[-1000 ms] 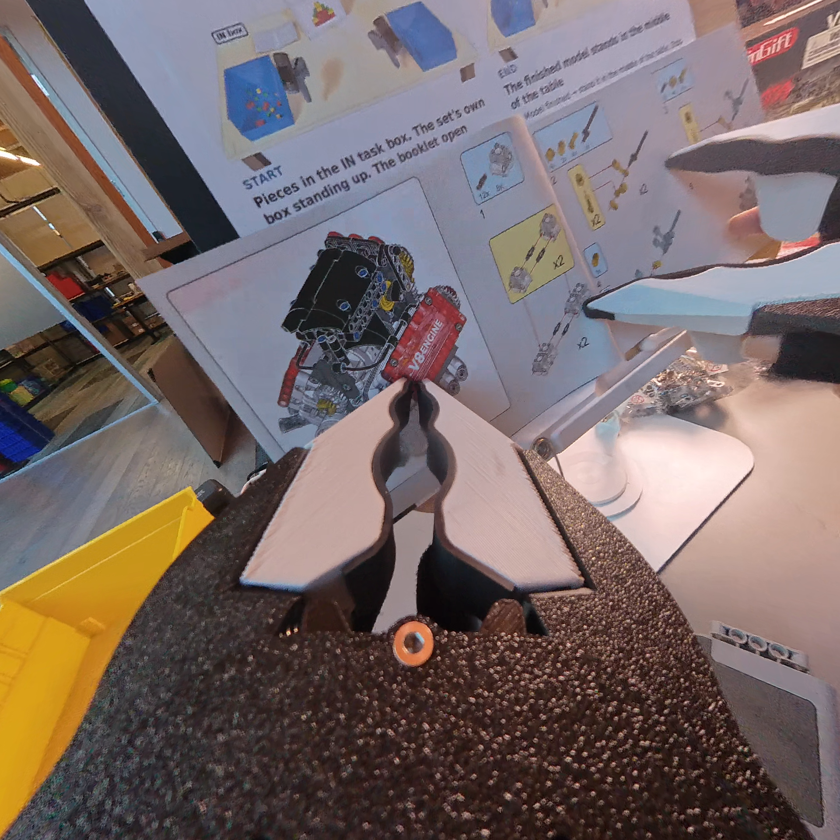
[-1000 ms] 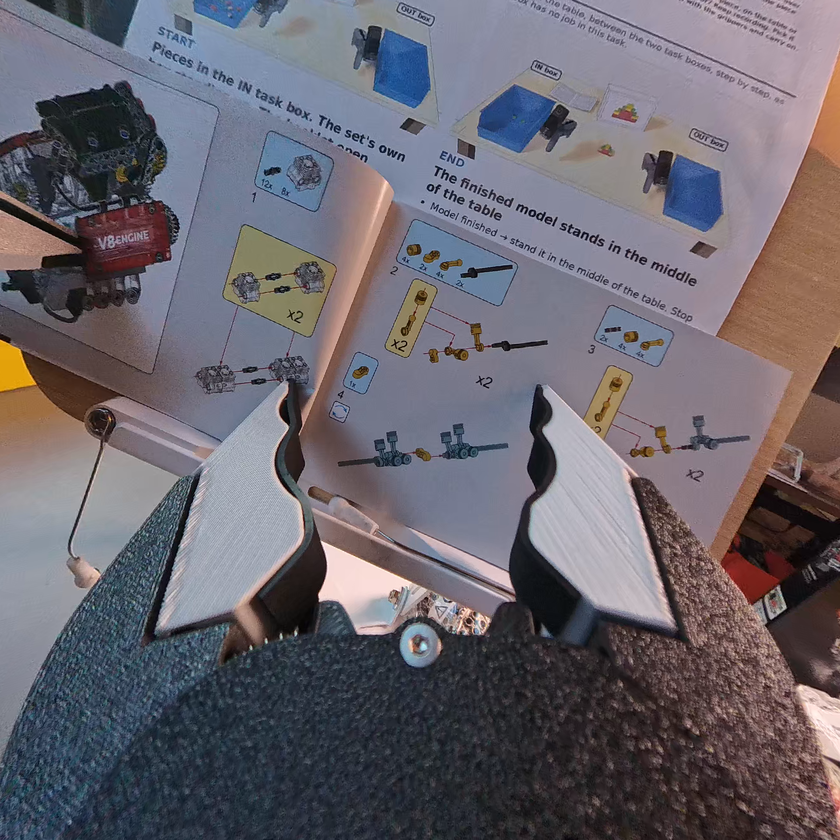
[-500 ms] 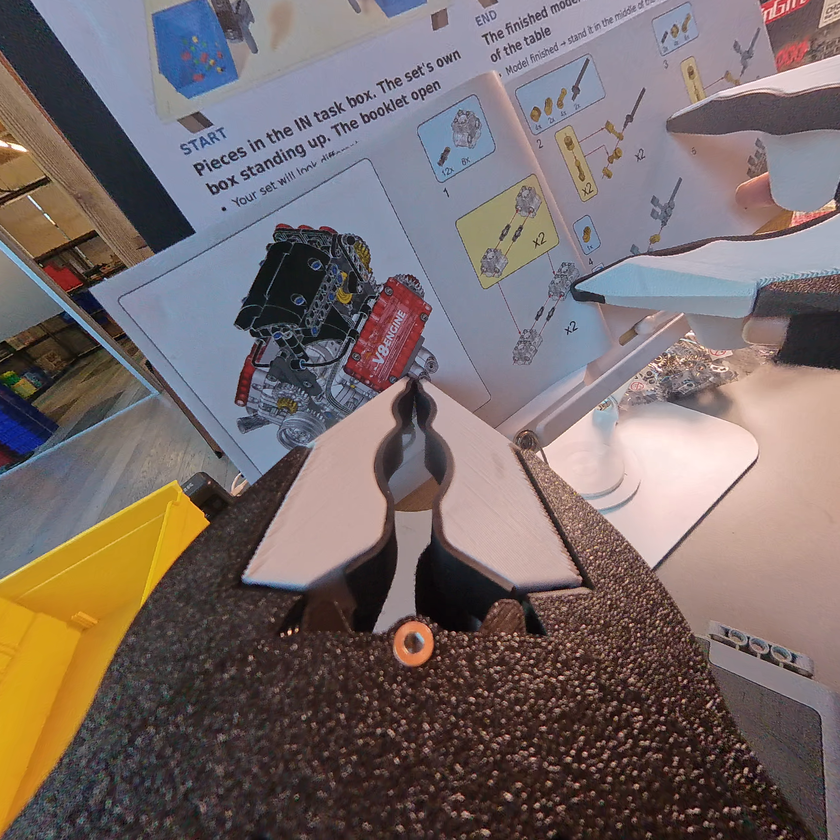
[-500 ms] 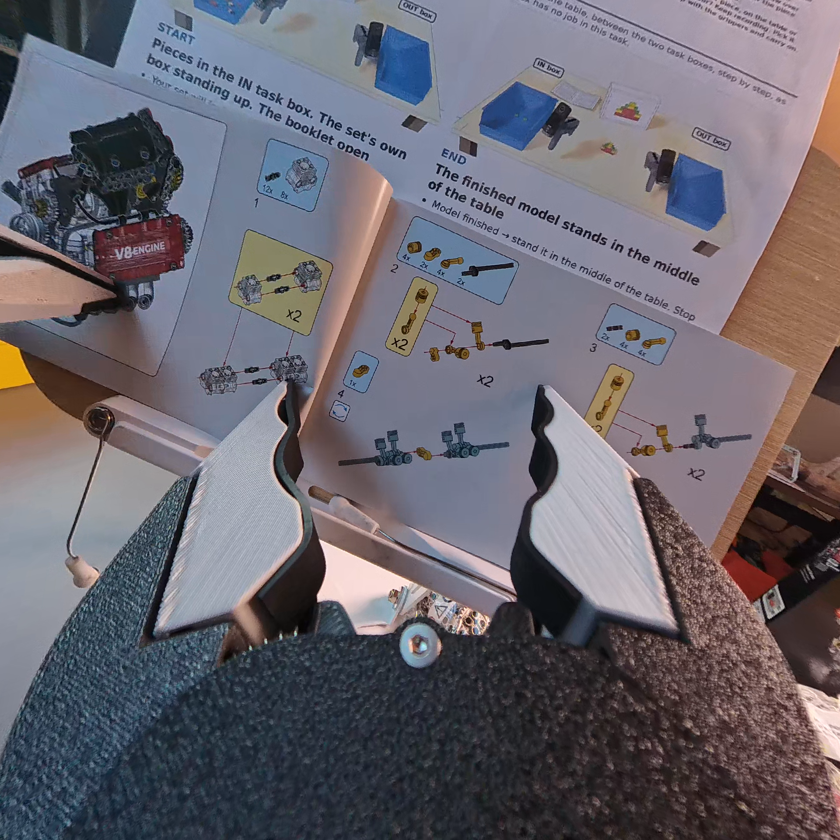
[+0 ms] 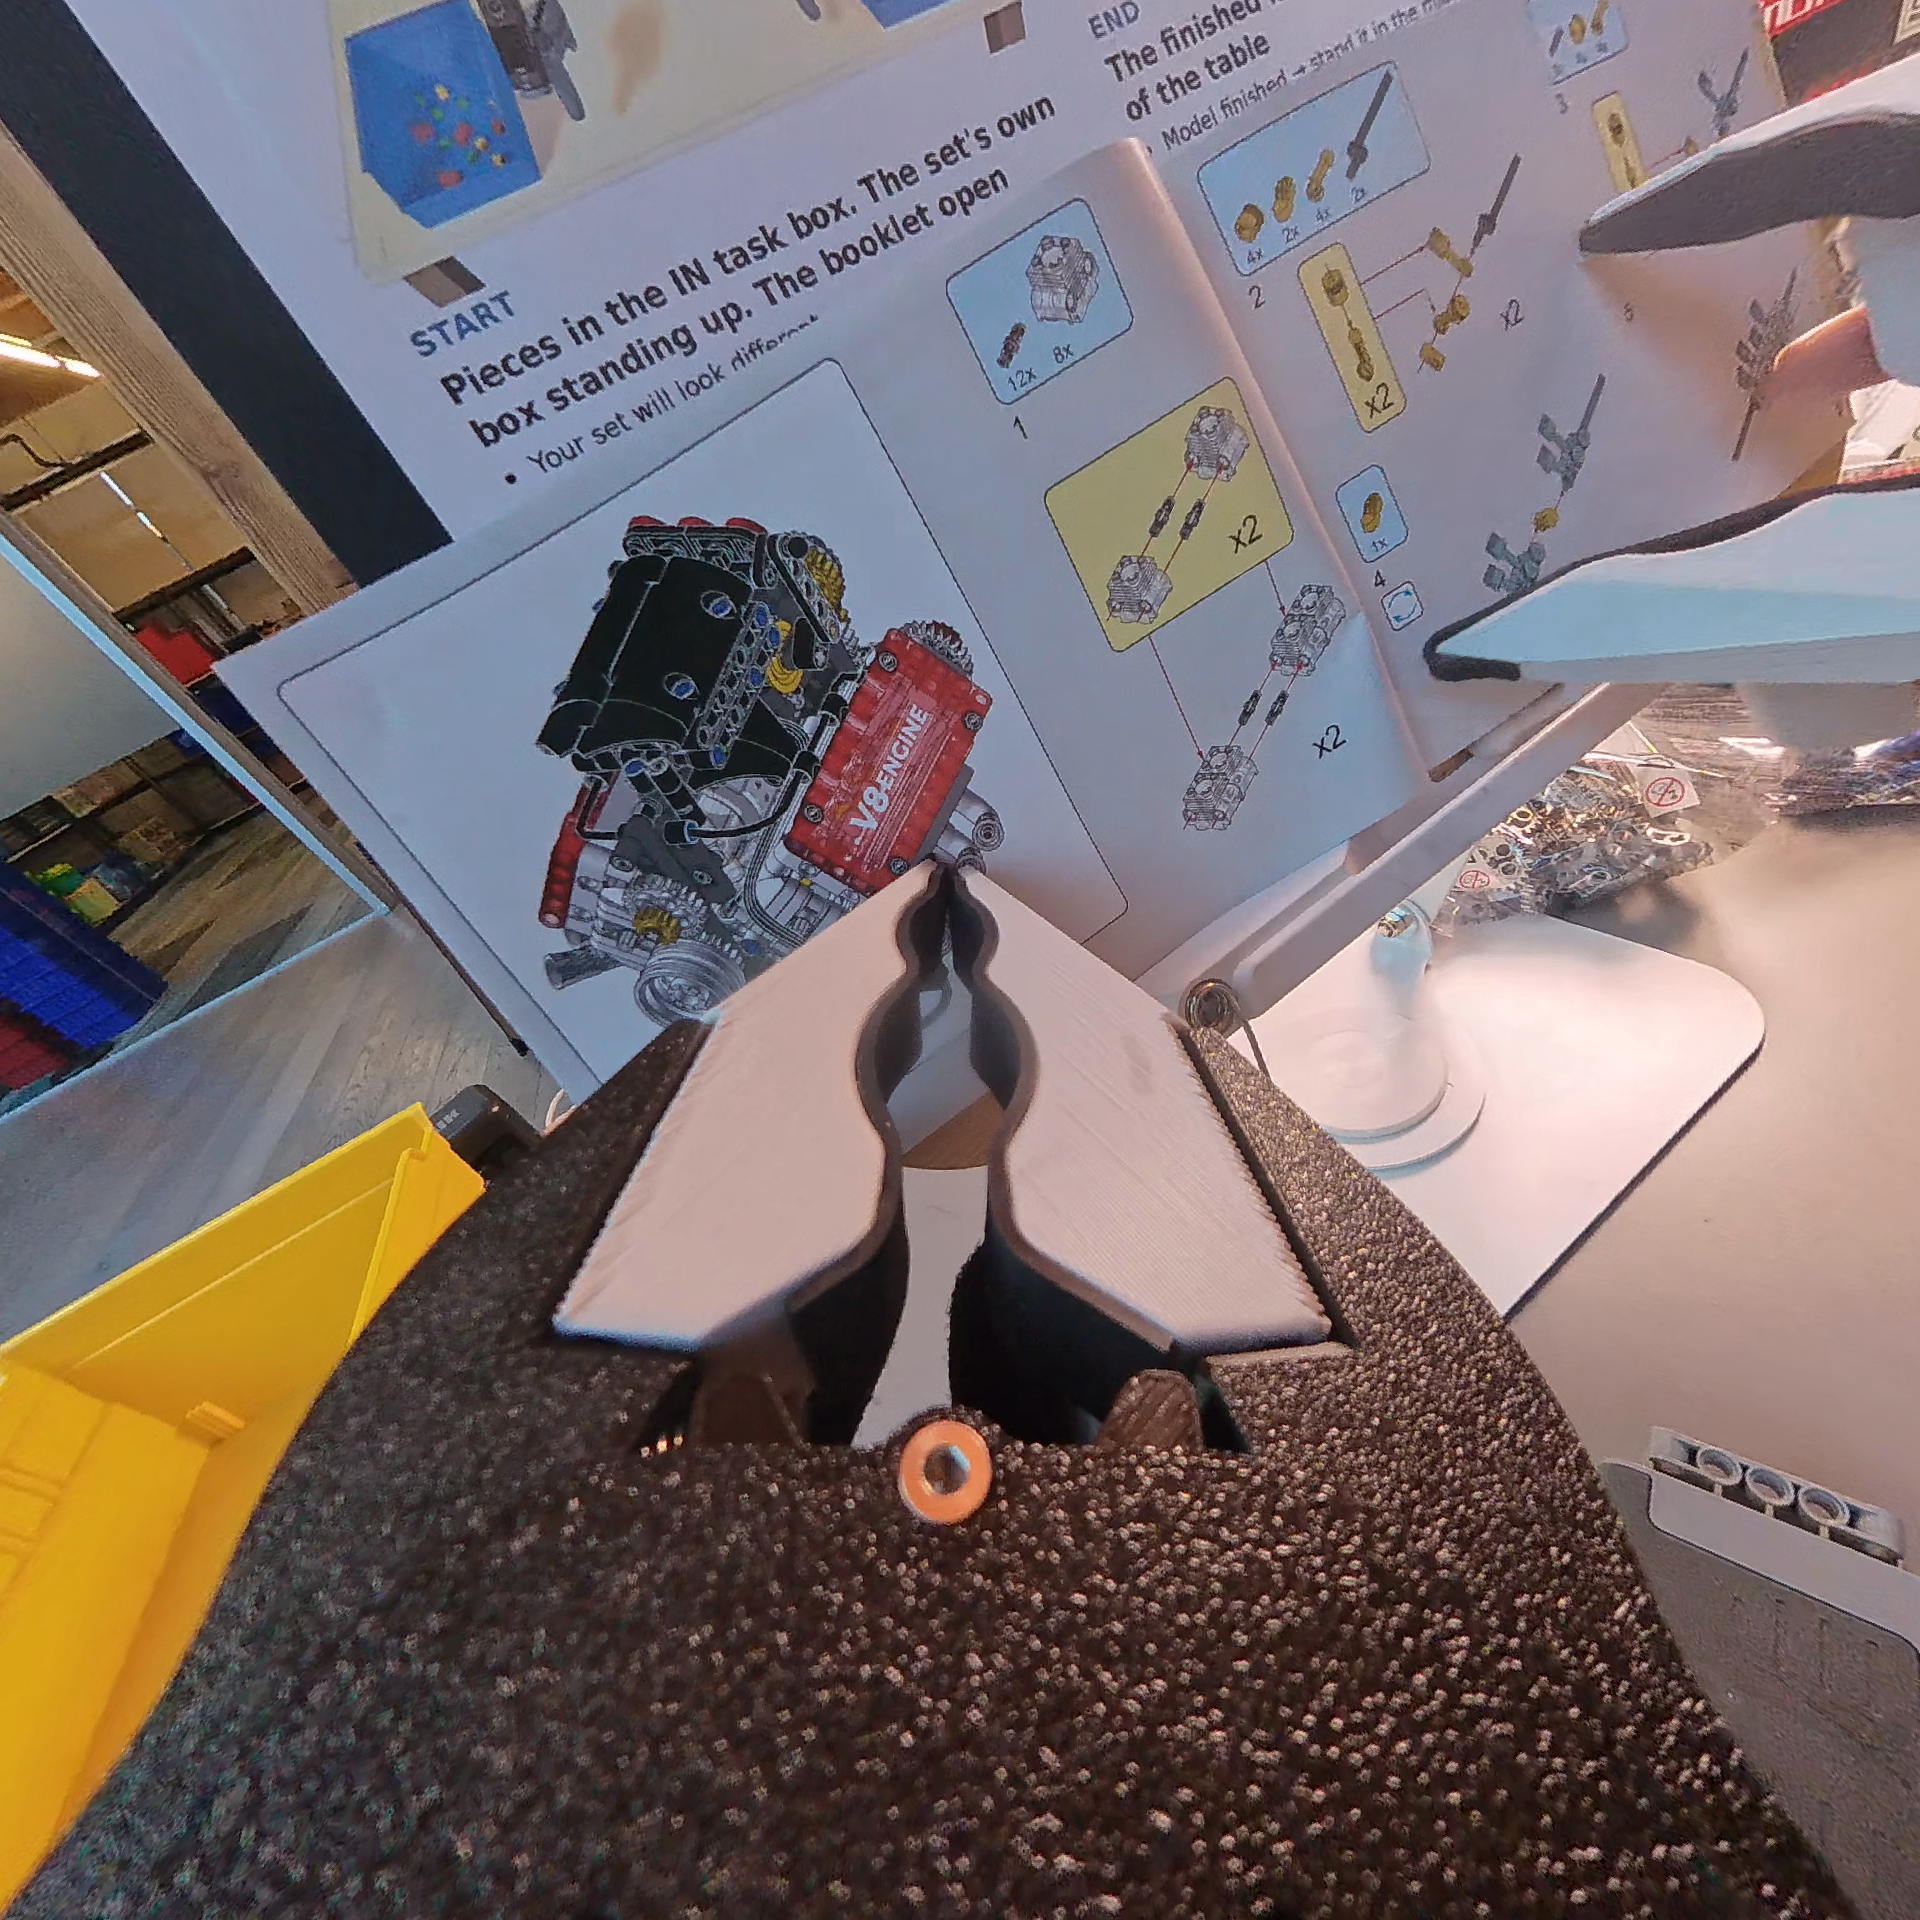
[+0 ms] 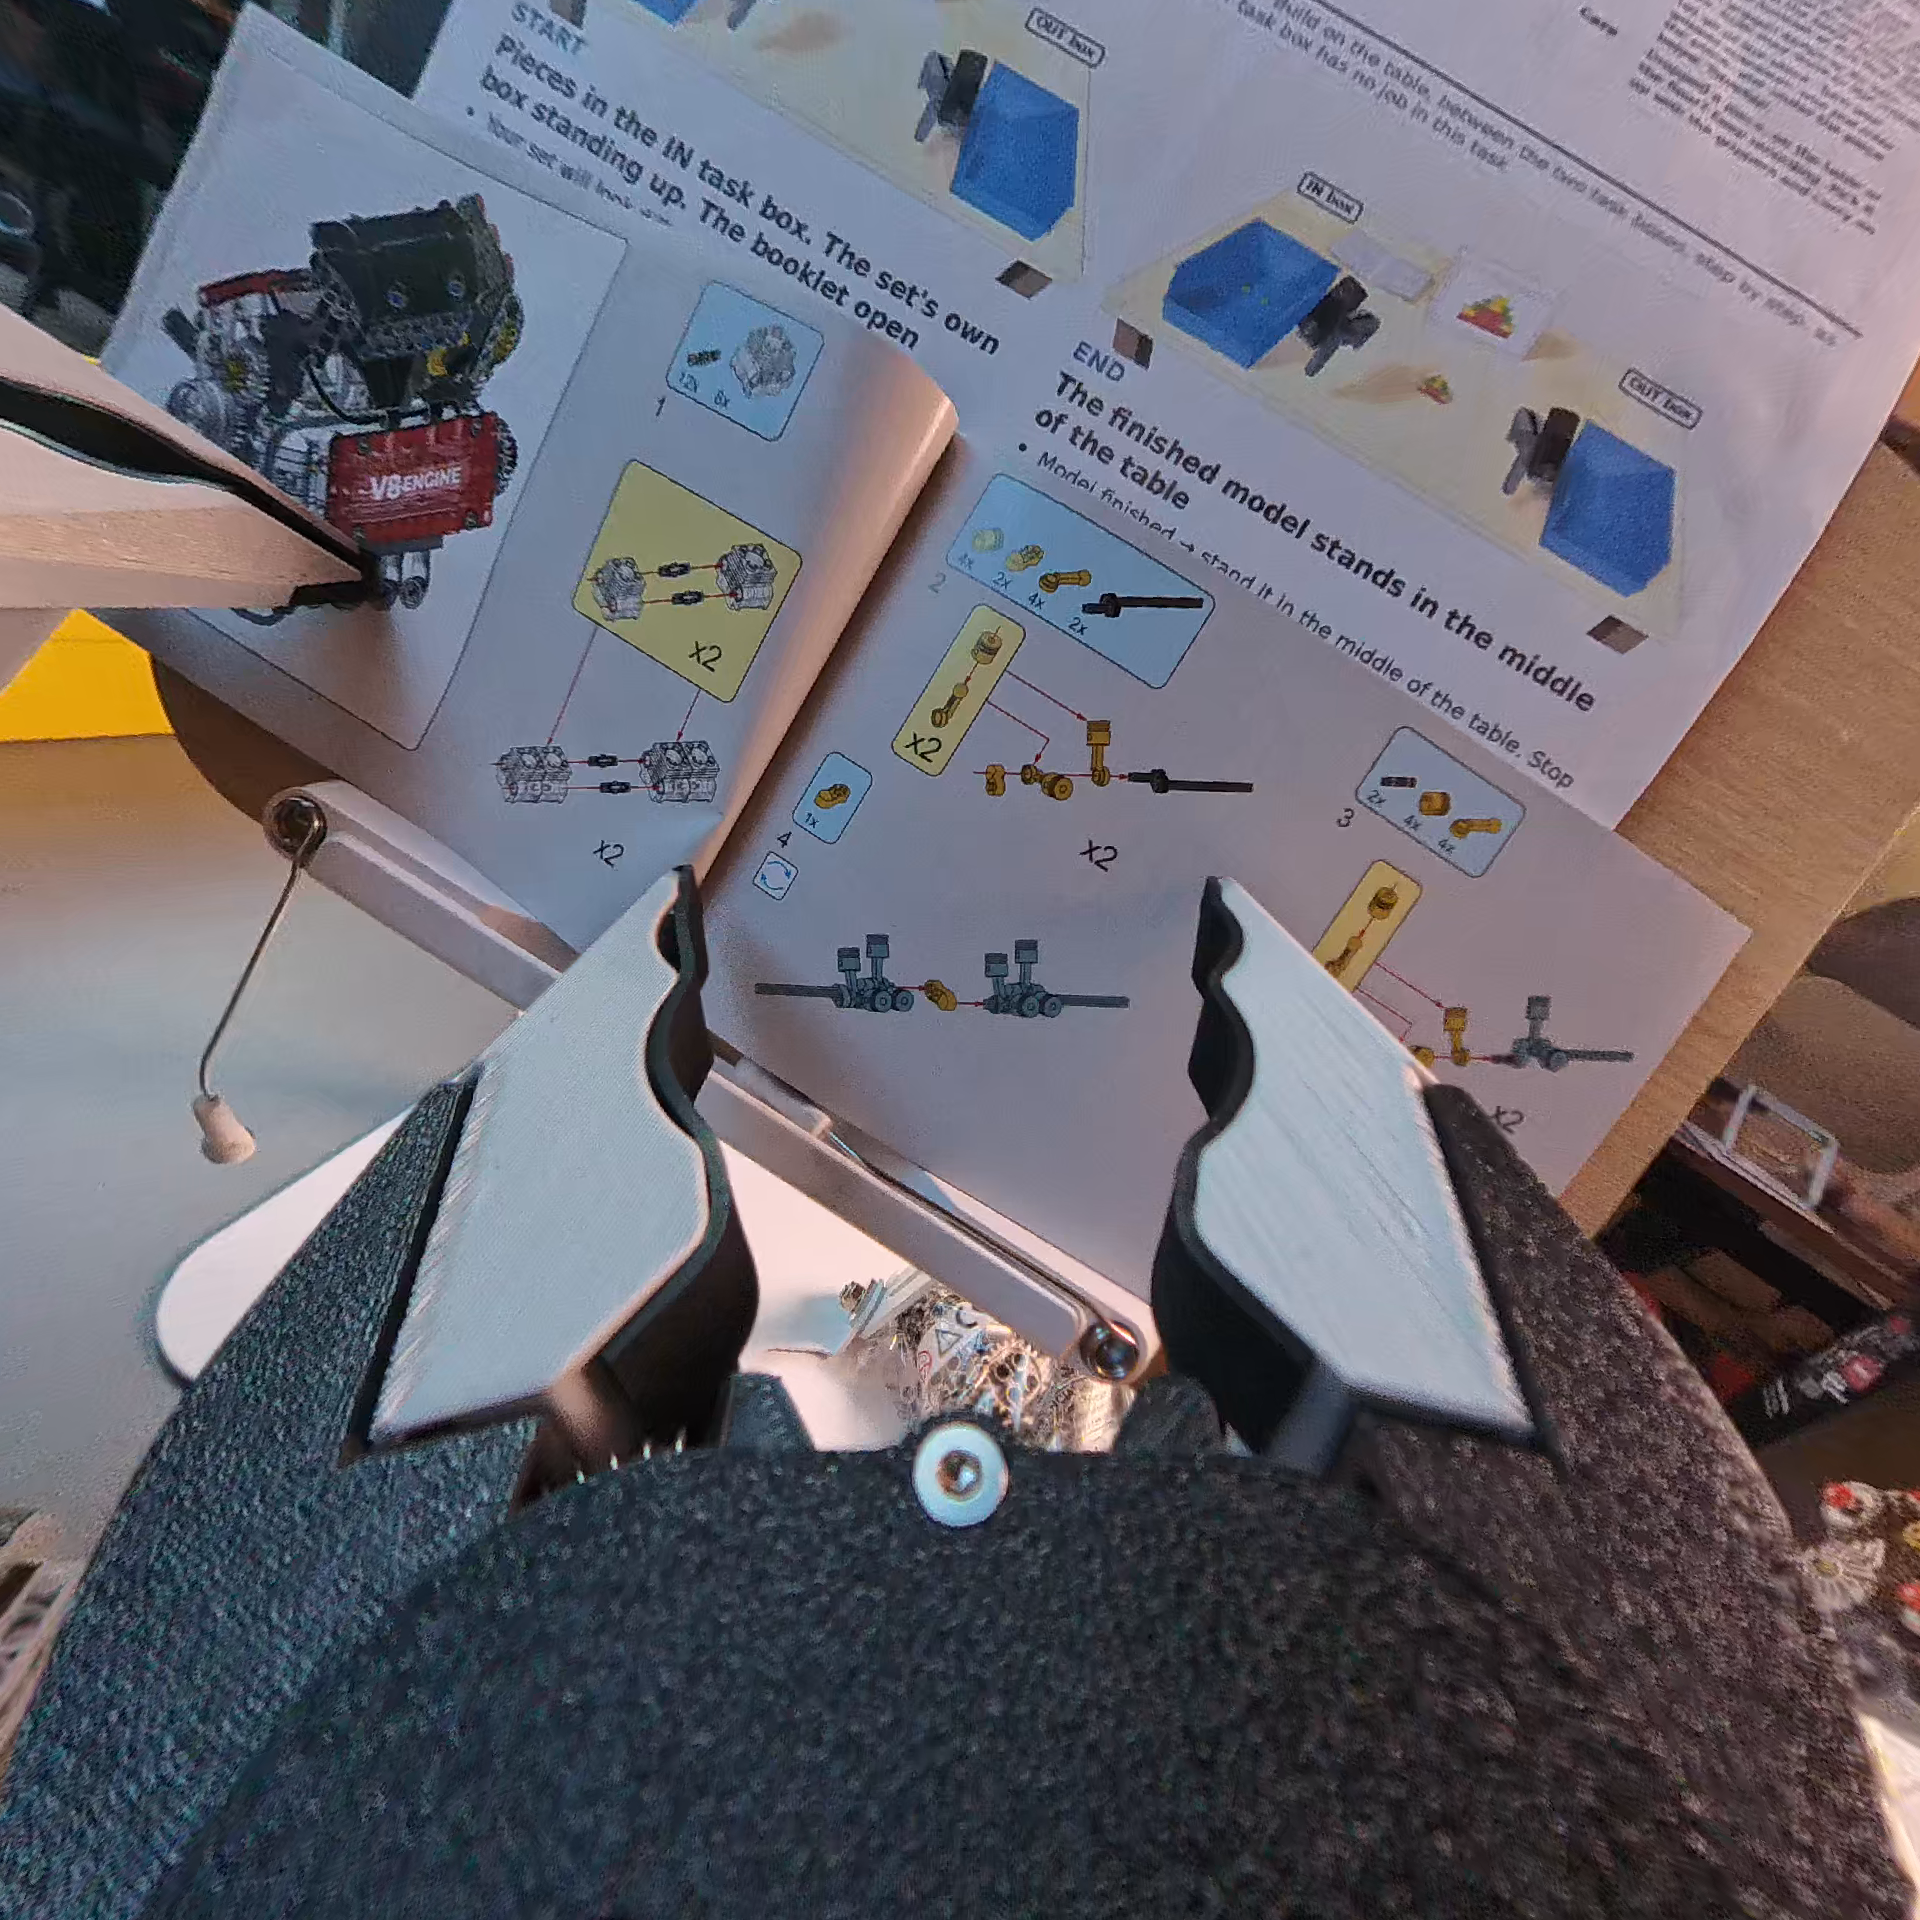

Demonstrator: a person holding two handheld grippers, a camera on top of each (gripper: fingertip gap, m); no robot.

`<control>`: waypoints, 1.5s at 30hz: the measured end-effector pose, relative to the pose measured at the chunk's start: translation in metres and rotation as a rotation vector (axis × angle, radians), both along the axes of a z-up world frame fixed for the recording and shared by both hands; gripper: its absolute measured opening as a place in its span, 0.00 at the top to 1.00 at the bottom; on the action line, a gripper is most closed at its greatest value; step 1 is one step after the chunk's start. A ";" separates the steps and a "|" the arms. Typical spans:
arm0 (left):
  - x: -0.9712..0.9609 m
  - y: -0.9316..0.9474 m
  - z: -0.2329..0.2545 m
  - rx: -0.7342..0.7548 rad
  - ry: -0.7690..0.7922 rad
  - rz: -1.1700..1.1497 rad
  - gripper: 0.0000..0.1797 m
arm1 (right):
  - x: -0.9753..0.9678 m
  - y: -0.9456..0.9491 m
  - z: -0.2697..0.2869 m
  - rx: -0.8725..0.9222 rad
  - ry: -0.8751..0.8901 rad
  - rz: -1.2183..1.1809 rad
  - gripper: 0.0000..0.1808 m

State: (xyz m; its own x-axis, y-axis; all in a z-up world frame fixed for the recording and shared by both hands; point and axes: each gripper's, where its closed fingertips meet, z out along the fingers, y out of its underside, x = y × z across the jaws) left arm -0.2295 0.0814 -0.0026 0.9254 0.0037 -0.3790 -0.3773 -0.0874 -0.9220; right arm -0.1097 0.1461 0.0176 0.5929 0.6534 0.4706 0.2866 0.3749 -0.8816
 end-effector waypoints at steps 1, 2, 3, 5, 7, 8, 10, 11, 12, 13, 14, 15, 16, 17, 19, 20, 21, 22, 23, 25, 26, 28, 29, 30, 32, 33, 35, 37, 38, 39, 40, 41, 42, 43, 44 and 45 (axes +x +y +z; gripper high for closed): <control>0.000 0.000 0.000 0.001 0.001 0.001 1.00 | 0.001 -0.003 0.001 0.005 -0.011 0.030 0.51; 0.000 0.000 0.000 0.001 0.001 0.001 1.00 | 0.003 -0.007 0.002 0.005 -0.019 0.061 0.53; 0.000 0.000 0.000 0.002 0.001 0.001 1.00 | 0.005 -0.010 0.002 0.001 -0.029 0.087 0.54; 0.000 0.000 0.000 0.005 -0.014 -0.001 1.00 | 0.007 -0.016 -0.002 -0.015 -0.054 0.138 0.56; 0.000 0.000 0.001 0.010 -0.045 -0.010 1.00 | 0.010 -0.018 -0.008 -0.021 -0.077 0.155 0.58; 0.000 0.000 0.001 0.013 -0.060 -0.016 1.00 | 0.011 -0.017 -0.012 -0.021 -0.084 0.153 0.59; 0.000 0.000 0.001 0.017 -0.087 -0.027 1.00 | 0.013 -0.014 -0.017 -0.020 -0.091 0.143 0.60; 0.000 0.000 0.001 0.019 -0.100 -0.032 1.00 | 0.015 -0.010 -0.019 -0.025 -0.084 0.131 0.61; 0.000 0.000 0.001 0.022 -0.109 -0.036 1.00 | 0.018 -0.006 -0.020 -0.039 -0.071 0.125 0.61; 0.000 0.000 0.001 0.025 -0.115 -0.040 1.00 | 0.020 -0.003 -0.020 -0.060 -0.049 0.124 0.61; 0.000 0.000 0.001 0.029 -0.119 -0.042 1.00 | 0.022 0.000 -0.020 -0.085 -0.024 0.126 0.61; 0.000 0.000 0.001 0.033 -0.123 -0.044 1.00 | 0.024 0.002 -0.021 -0.108 -0.007 0.129 0.61; 0.000 0.000 0.001 0.038 -0.126 -0.046 1.00 | 0.027 0.005 -0.022 -0.120 0.004 0.131 0.61; 0.000 0.000 0.001 0.044 -0.133 -0.046 1.00 | 0.030 0.007 -0.023 -0.127 0.010 0.131 0.61; 0.000 0.000 0.002 0.056 -0.151 -0.049 1.00 | 0.036 0.009 -0.026 -0.143 0.025 0.141 0.61; 0.000 0.000 0.002 0.063 -0.163 -0.050 1.00 | 0.038 0.010 -0.028 -0.150 0.029 0.146 0.61; 0.000 0.000 0.002 0.070 -0.177 -0.051 1.00 | 0.040 0.011 -0.030 -0.153 0.028 0.151 0.61; 0.000 0.000 0.002 0.078 -0.195 -0.053 1.00 | 0.042 0.012 -0.032 -0.154 0.026 0.153 0.61; 0.000 0.000 0.002 0.086 -0.218 -0.057 1.00 | 0.042 0.013 -0.033 -0.155 0.027 0.157 0.61; 0.000 -0.001 0.003 0.099 -0.258 -0.066 1.00 | 0.044 0.014 -0.032 -0.170 0.041 0.170 0.62; 0.000 -0.001 0.003 0.104 -0.270 -0.070 1.00 | 0.044 0.013 -0.031 -0.181 0.050 0.179 0.62; 0.000 -0.001 0.003 0.110 -0.281 -0.072 1.00 | 0.044 0.013 -0.031 -0.195 0.064 0.189 0.62; 0.001 -0.001 0.003 0.112 -0.278 -0.070 1.00 | 0.044 0.013 -0.031 -0.198 0.066 0.191 0.62; 0.001 -0.002 0.003 0.115 -0.273 -0.067 1.00 | 0.044 0.013 -0.031 -0.199 0.067 0.192 0.62; 0.002 -0.001 0.003 0.115 -0.263 -0.064 1.00 | 0.044 0.013 -0.031 -0.196 0.065 0.191 0.62; 0.002 -0.002 0.003 0.116 -0.260 -0.064 0.99 | 0.044 0.013 -0.031 -0.195 0.065 0.190 0.62; 0.003 -0.002 0.002 0.113 -0.256 -0.066 0.99 | 0.044 0.013 -0.032 -0.196 0.066 0.189 0.62; 0.003 -0.002 0.003 0.111 -0.258 -0.070 0.98 | 0.044 0.013 -0.032 -0.195 0.065 0.185 0.62; 0.004 -0.002 0.003 0.110 -0.259 -0.075 0.98 | 0.044 0.013 -0.032 -0.193 0.064 0.184 0.62; 0.004 -0.002 0.003 0.109 -0.260 -0.079 0.97 | 0.044 0.013 -0.032 -0.191 0.064 0.183 0.62; 0.004 -0.003 0.003 0.109 -0.259 -0.082 0.96 | 0.044 0.013 -0.032 -0.190 0.065 0.183 0.62; 0.004 -0.003 0.004 0.110 -0.255 -0.083 0.95 | 0.044 0.013 -0.033 -0.189 0.067 0.183 0.62; 0.003 -0.004 0.005 0.115 -0.248 -0.078 0.94 | 0.044 0.014 -0.033 -0.188 0.068 0.183 0.62; 0.002 -0.004 0.006 0.120 -0.239 -0.069 0.92 | 0.044 0.014 -0.033 -0.187 0.068 0.182 0.63; 0.000 -0.005 0.007 0.120 -0.229 -0.060 0.91 | 0.044 0.014 -0.033 -0.185 0.068 0.182 0.63; -0.001 -0.005 0.007 0.118 -0.220 -0.052 0.91 | 0.044 0.014 -0.033 -0.184 0.067 0.181 0.63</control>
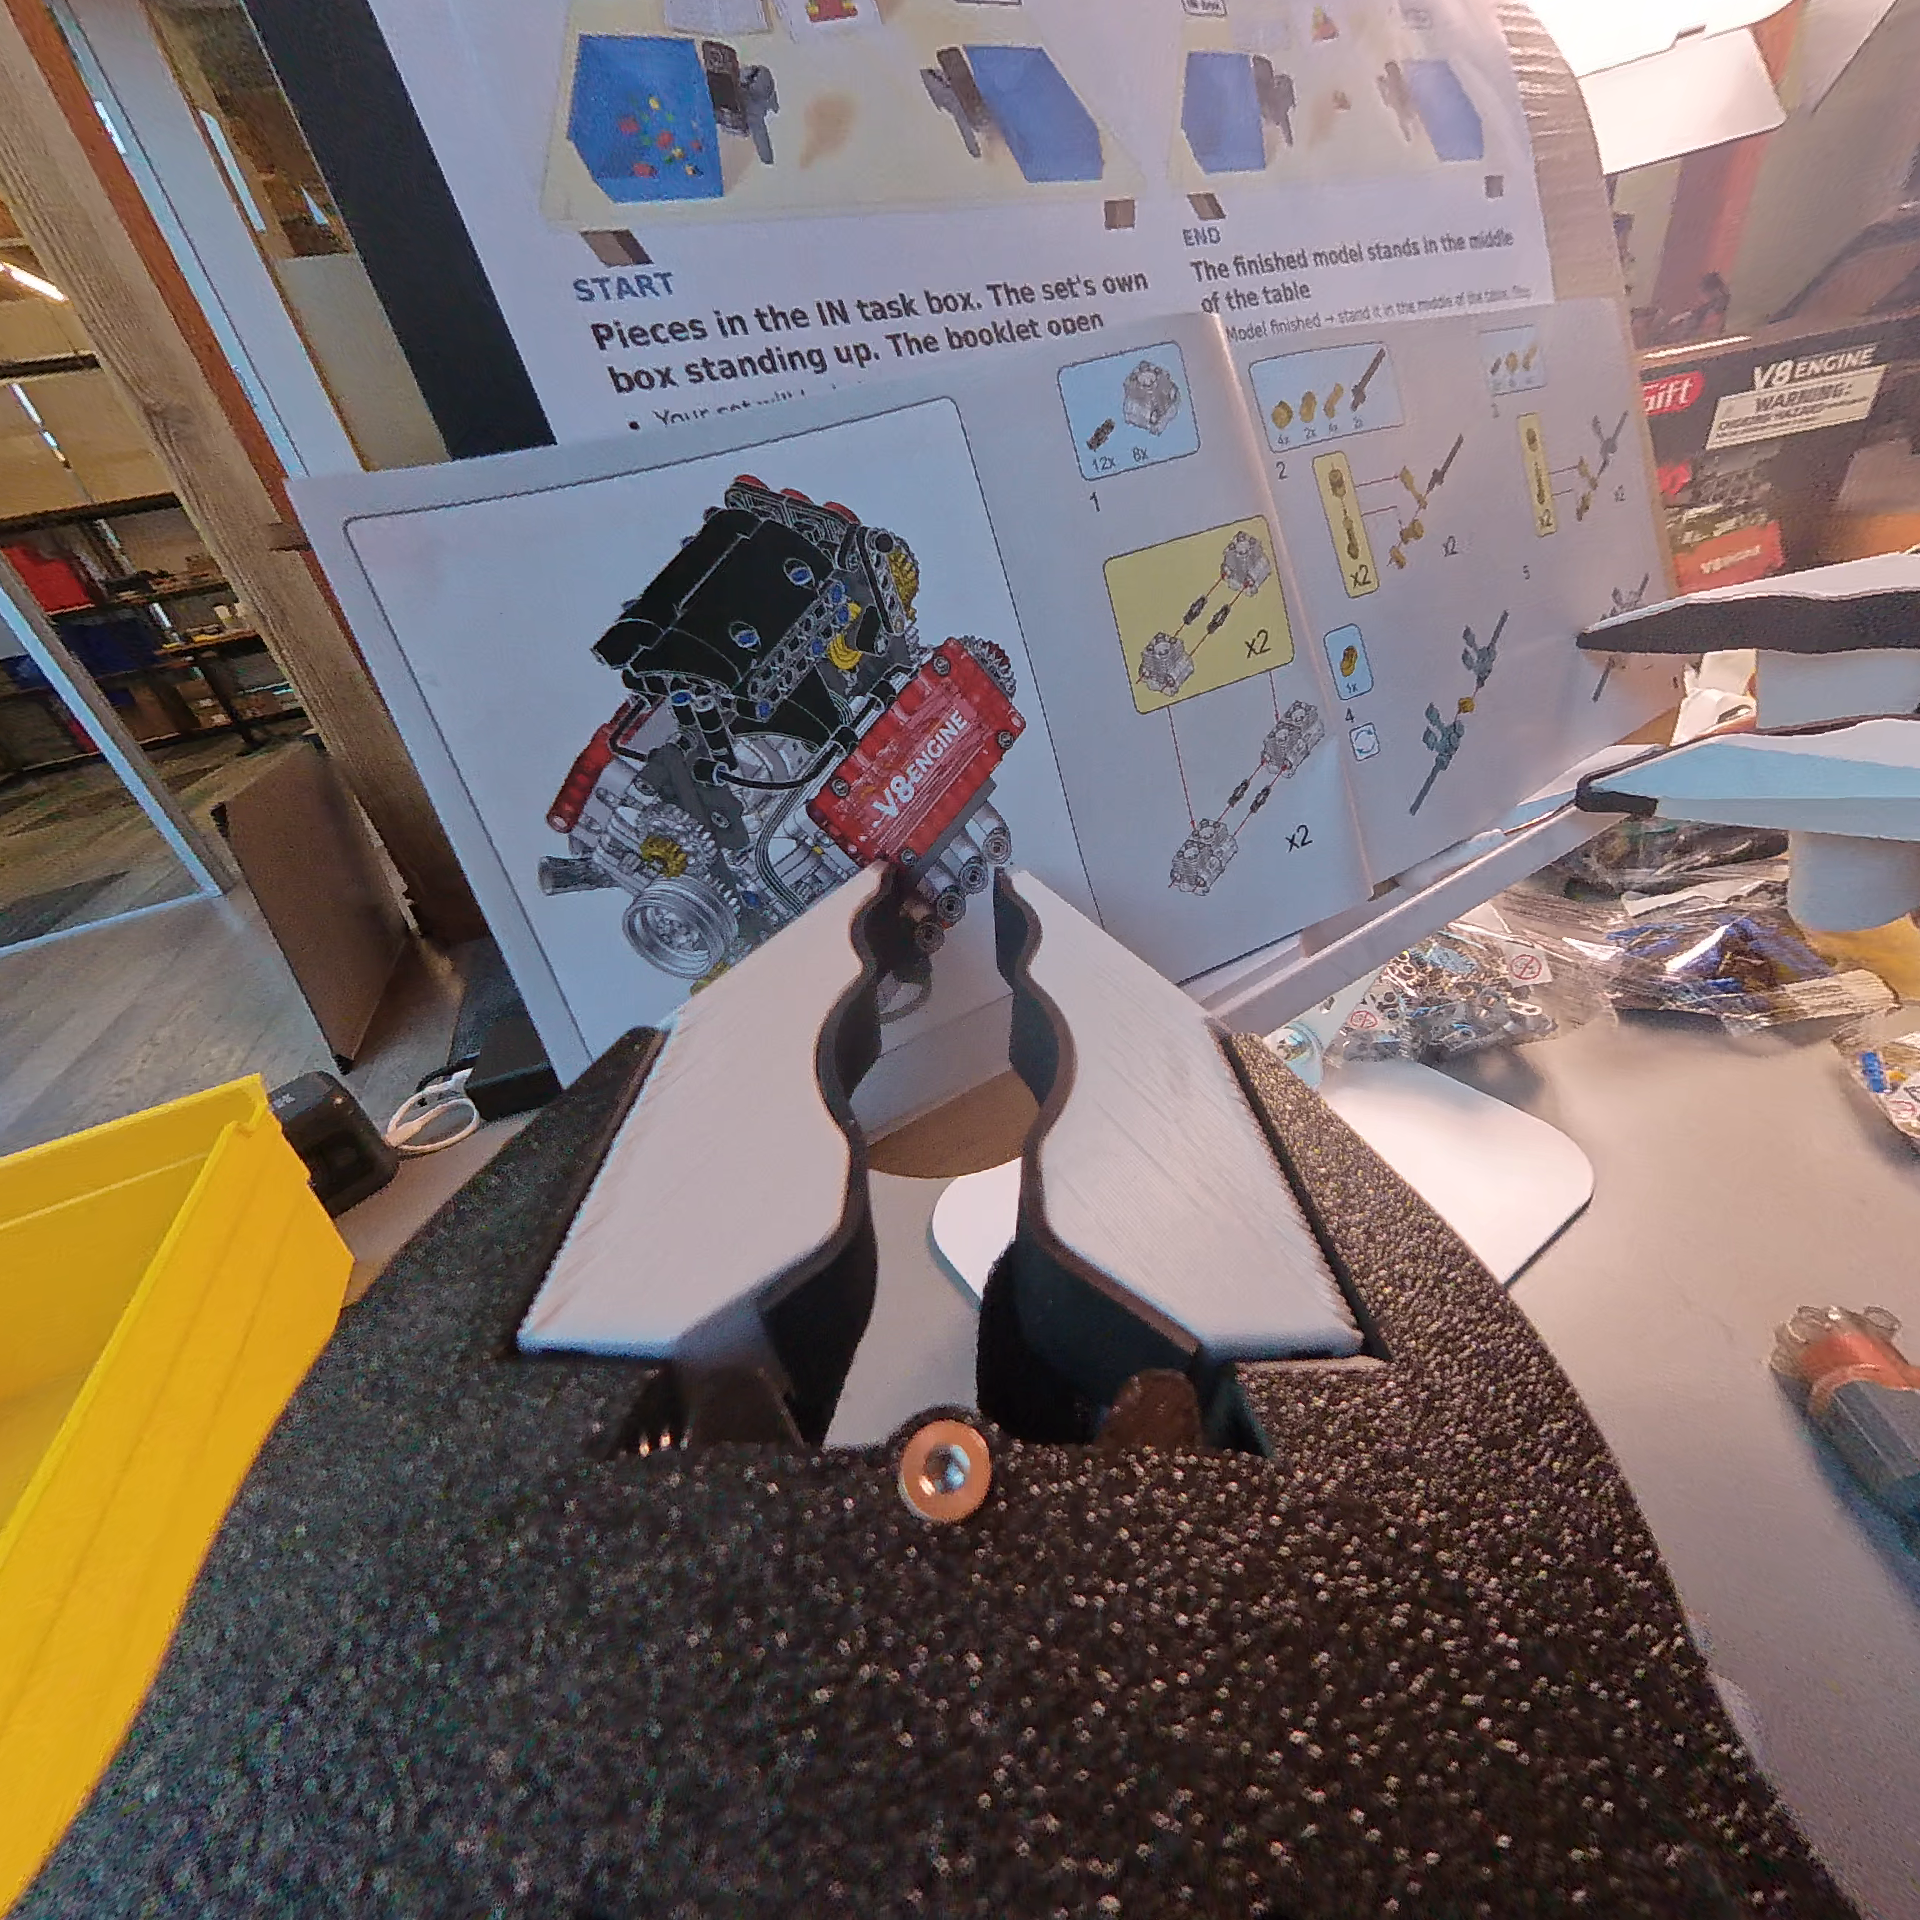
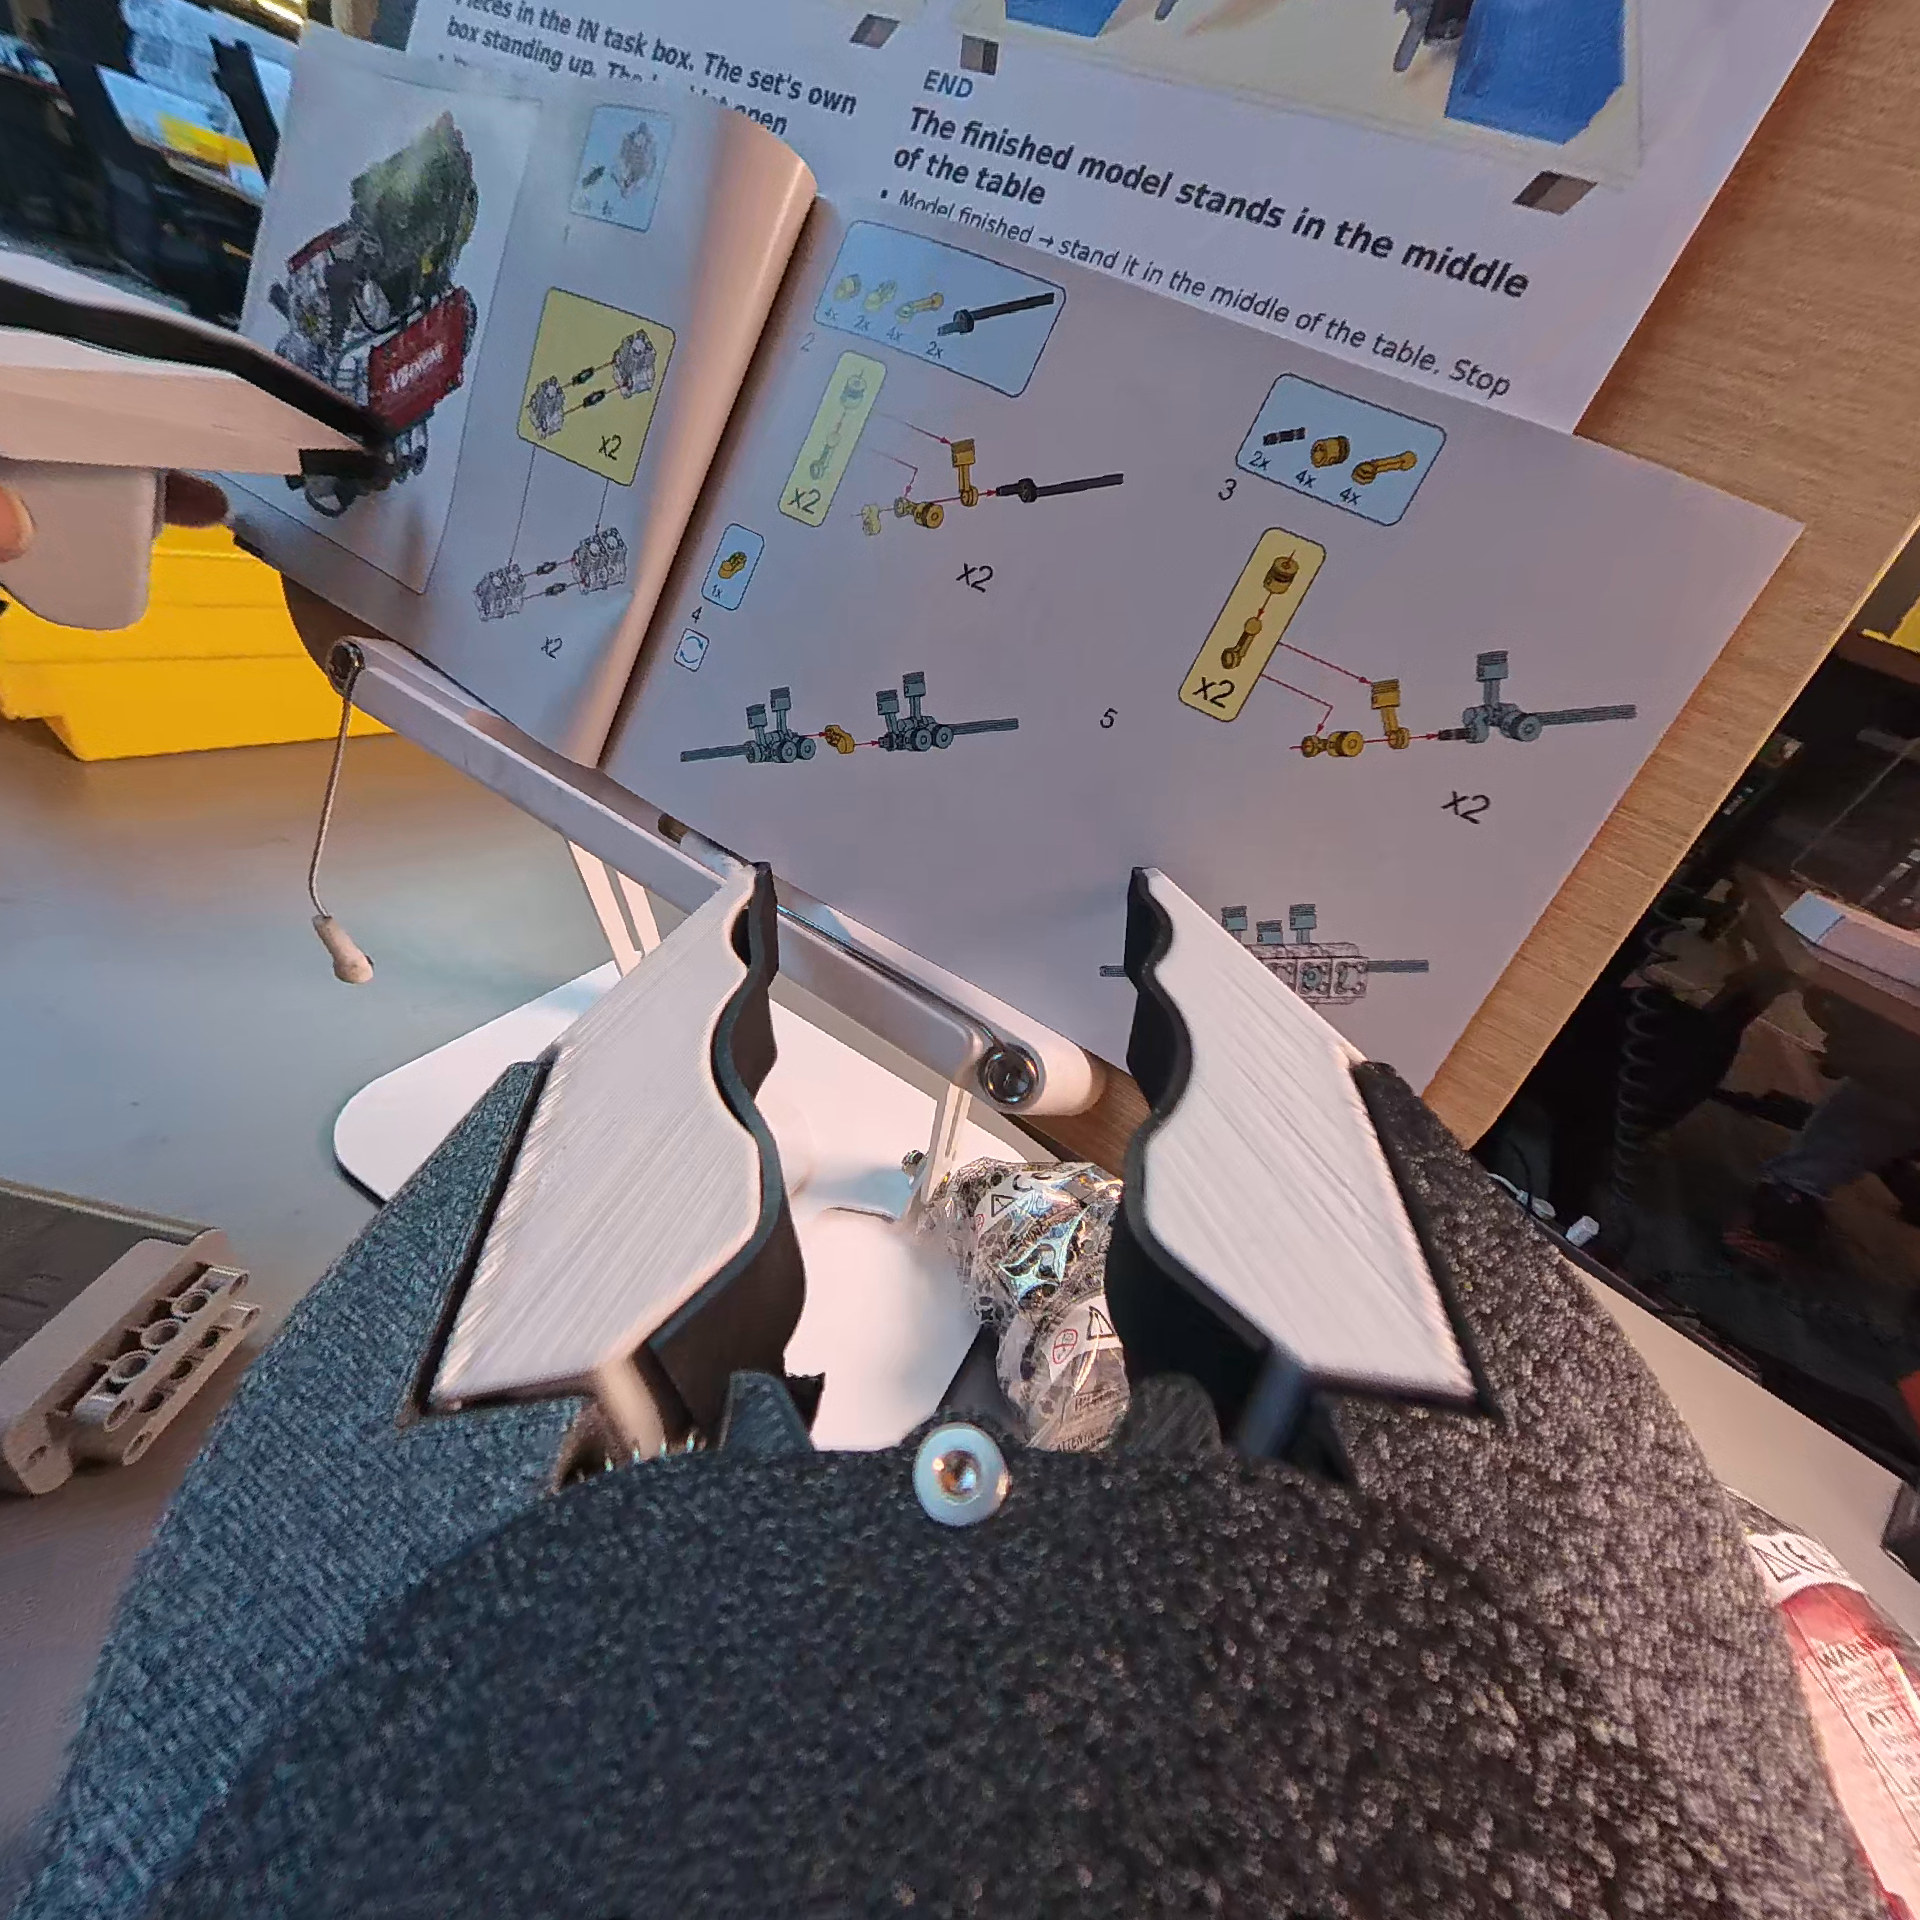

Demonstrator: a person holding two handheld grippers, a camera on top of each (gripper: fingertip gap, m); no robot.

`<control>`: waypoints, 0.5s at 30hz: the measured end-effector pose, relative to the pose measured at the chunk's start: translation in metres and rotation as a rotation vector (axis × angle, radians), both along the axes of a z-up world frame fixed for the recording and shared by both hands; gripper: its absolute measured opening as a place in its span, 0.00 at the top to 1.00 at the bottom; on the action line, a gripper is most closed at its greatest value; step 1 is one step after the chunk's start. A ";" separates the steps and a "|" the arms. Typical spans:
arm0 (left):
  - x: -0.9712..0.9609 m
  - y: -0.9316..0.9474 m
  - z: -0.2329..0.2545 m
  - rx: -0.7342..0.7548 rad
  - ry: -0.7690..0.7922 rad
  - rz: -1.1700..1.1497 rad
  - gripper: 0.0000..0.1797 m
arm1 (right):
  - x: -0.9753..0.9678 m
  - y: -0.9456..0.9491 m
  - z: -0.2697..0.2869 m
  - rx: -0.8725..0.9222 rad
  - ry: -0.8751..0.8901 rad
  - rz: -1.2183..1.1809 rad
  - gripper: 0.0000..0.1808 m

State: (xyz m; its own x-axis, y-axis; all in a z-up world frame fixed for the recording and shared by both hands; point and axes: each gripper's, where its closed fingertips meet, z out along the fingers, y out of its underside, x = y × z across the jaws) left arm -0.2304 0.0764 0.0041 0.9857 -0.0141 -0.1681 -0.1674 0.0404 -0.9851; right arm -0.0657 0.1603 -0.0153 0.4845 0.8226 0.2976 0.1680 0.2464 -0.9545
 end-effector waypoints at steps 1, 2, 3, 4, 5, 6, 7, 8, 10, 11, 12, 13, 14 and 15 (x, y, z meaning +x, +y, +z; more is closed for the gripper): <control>-0.001 0.000 0.000 0.000 0.004 0.008 0.91 | 0.000 0.000 0.000 0.001 0.000 -0.001 0.63; -0.002 0.000 0.001 0.001 0.005 0.011 0.91 | 0.000 0.000 0.000 0.002 0.000 -0.003 0.63; -0.002 0.000 0.000 0.001 0.003 0.010 0.91 | 0.000 0.001 0.000 0.003 0.001 -0.004 0.63; -0.002 0.000 0.000 0.000 0.002 0.010 0.91 | 0.000 0.001 0.000 0.004 0.002 -0.004 0.64; -0.003 0.000 0.000 0.000 0.003 0.011 0.91 | 0.000 0.001 0.000 0.004 0.003 -0.005 0.64; -0.003 0.000 0.000 -0.001 0.004 0.013 0.92 | 0.000 0.001 0.000 0.005 0.002 -0.005 0.64; -0.003 0.000 0.000 -0.001 0.004 0.014 0.92 | 0.000 0.001 0.000 0.005 0.003 -0.005 0.64; -0.003 0.000 0.000 -0.001 0.005 0.017 0.92 | 0.001 0.001 0.000 0.005 0.004 -0.004 0.64; -0.003 -0.001 -0.001 -0.001 0.000 0.017 0.92 | 0.001 0.001 0.000 0.002 0.006 -0.003 0.64; -0.004 -0.001 -0.001 -0.002 -0.003 0.017 0.93 | 0.001 0.001 0.000 0.001 0.007 -0.003 0.64; -0.004 -0.001 -0.001 -0.001 -0.005 0.017 0.93 | 0.001 0.001 0.000 -0.001 0.008 -0.003 0.64; -0.004 -0.001 -0.002 0.000 -0.007 0.017 0.93 | 0.001 0.001 0.000 -0.002 0.009 -0.003 0.64; -0.004 -0.001 -0.002 0.000 -0.008 0.017 0.93 | 0.001 0.001 0.000 -0.003 0.010 -0.003 0.64; -0.004 -0.001 -0.002 0.001 -0.008 0.018 0.93 | 0.001 0.000 0.000 -0.003 0.009 -0.003 0.64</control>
State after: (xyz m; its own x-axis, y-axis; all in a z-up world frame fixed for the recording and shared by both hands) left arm -0.2342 0.0756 0.0018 0.9871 0.0039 -0.1602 -0.1603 0.0382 -0.9863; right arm -0.0644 0.1605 -0.0150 0.4901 0.8217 0.2908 0.1600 0.2431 -0.9567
